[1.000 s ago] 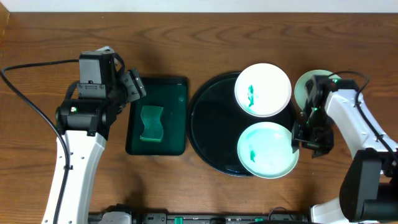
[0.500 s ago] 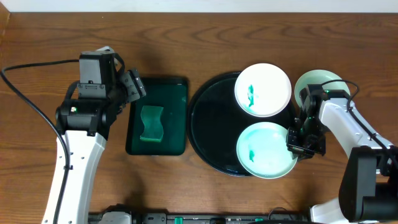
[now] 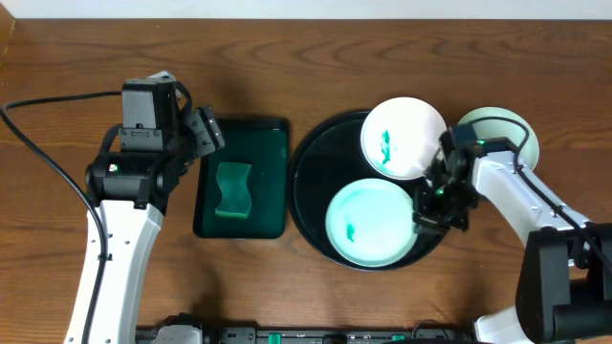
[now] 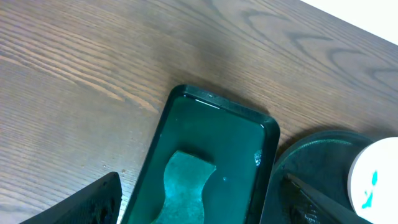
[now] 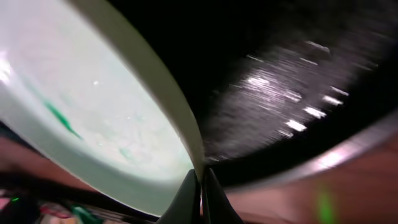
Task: Clean dirty plates on tray and stack at the side
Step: 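Grip the lower mint plate rim with the right gripper and pull it left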
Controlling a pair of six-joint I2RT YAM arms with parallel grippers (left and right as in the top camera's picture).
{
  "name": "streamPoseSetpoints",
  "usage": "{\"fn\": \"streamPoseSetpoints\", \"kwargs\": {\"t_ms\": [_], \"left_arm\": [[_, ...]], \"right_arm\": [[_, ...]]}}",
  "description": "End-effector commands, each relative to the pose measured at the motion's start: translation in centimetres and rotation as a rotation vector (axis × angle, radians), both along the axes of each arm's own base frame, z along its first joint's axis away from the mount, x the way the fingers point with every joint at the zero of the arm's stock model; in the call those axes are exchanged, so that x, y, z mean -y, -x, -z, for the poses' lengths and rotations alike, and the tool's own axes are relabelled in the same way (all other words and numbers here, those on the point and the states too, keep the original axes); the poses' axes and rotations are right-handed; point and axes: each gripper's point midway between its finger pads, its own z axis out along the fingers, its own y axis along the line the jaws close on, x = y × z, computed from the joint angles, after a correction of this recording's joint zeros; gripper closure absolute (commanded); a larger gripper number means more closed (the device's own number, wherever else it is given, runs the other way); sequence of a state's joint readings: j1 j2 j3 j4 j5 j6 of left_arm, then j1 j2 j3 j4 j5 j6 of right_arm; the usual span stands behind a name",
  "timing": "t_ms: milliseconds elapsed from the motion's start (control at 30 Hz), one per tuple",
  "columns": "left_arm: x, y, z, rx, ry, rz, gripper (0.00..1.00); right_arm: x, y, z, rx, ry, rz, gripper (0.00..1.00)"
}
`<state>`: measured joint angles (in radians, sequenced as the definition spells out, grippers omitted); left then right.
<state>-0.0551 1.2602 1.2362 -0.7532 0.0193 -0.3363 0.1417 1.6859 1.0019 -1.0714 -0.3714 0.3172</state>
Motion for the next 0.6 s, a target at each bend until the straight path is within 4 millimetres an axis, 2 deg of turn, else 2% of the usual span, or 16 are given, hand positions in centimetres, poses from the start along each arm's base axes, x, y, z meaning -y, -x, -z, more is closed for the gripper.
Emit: {"fn": "streamPoseSetpoints", "kwargs": {"t_ms": [0,267,433,567], "left_arm": [[-0.3,-0.2,-0.7,0.016,-0.008,-0.007,0.19],[-0.3,-0.2,-0.7,0.016,-0.008,-0.007,0.19],[-0.3,-0.2,-0.7,0.016,-0.008,-0.007,0.19],[-0.3,-0.2,-0.7,0.016,-0.008,-0.007,0.19]], "right_arm": [[-2.6,-0.2,-0.4,-0.011,-0.078,0.054,0.99],[-5.8,-2.9,0.0,0.09,-0.072,0.125,0.99],[-5.8,-3.2,0.6,0.137,0.012,0.11,0.95],[-4.9,-3.7,1.1,0.182,0.096,0.085,0.87]]}}
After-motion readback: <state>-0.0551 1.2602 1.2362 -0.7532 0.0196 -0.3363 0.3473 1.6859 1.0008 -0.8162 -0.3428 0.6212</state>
